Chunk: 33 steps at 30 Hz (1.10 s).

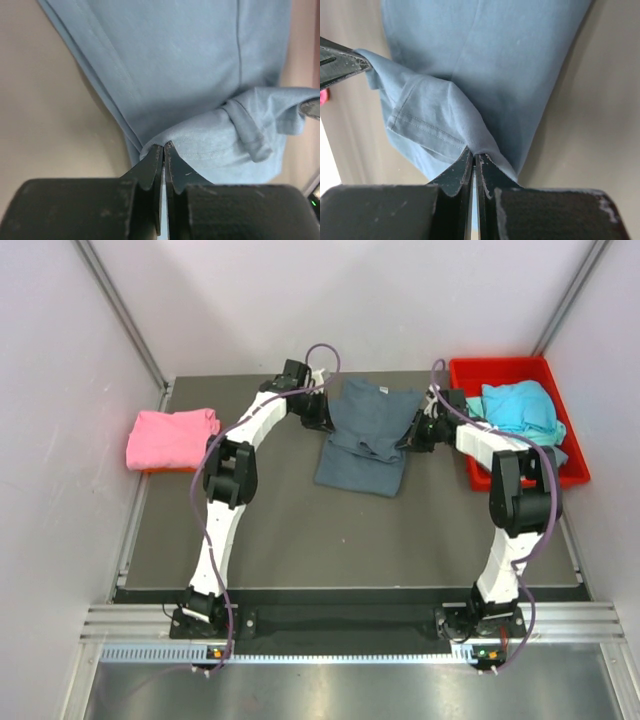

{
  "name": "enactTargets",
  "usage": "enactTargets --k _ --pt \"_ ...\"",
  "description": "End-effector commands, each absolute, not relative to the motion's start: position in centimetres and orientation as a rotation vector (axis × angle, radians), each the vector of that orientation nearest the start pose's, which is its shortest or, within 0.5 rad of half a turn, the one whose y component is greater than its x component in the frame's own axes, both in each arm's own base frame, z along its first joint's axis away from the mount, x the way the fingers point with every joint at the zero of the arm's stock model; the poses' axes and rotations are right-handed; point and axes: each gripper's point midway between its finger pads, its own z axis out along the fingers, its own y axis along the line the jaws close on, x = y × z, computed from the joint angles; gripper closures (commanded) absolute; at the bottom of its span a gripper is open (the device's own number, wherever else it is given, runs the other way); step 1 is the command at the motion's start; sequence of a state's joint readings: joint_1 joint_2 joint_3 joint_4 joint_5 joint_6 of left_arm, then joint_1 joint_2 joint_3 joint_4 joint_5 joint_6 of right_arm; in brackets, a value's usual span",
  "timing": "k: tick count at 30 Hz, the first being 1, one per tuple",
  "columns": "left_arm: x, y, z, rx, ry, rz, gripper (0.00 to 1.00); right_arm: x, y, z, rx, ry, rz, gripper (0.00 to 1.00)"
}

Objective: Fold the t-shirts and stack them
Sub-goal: Fold the tshirt

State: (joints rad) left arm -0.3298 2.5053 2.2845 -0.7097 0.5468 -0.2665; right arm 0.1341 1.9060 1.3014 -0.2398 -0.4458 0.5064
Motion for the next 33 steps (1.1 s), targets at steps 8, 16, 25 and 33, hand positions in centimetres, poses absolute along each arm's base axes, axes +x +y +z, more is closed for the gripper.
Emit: enactTargets --k 8,16,25,33 --pt "56.1 -26.4 15.3 0.316 2.303 -0.737 0.35 47.5 13.6 14.8 0.124 2.28 0.766 0.42" --pt "47.1 -24.3 13.8 0.23 2.539 -0.915 0.32 38.6 13.1 12.3 0.343 2.417 1.006 0.35" --pt "41.5 -24.0 8.1 0.073 2.739 -1.034 0.34 32.4 14.6 5.8 0.486 2.578 1.121 0.38" --pt "40.4 -24.5 5.4 0.0 2.81 -1.115 0.34 33.2 16.7 5.2 0.408 2.596 1.13 0.39"
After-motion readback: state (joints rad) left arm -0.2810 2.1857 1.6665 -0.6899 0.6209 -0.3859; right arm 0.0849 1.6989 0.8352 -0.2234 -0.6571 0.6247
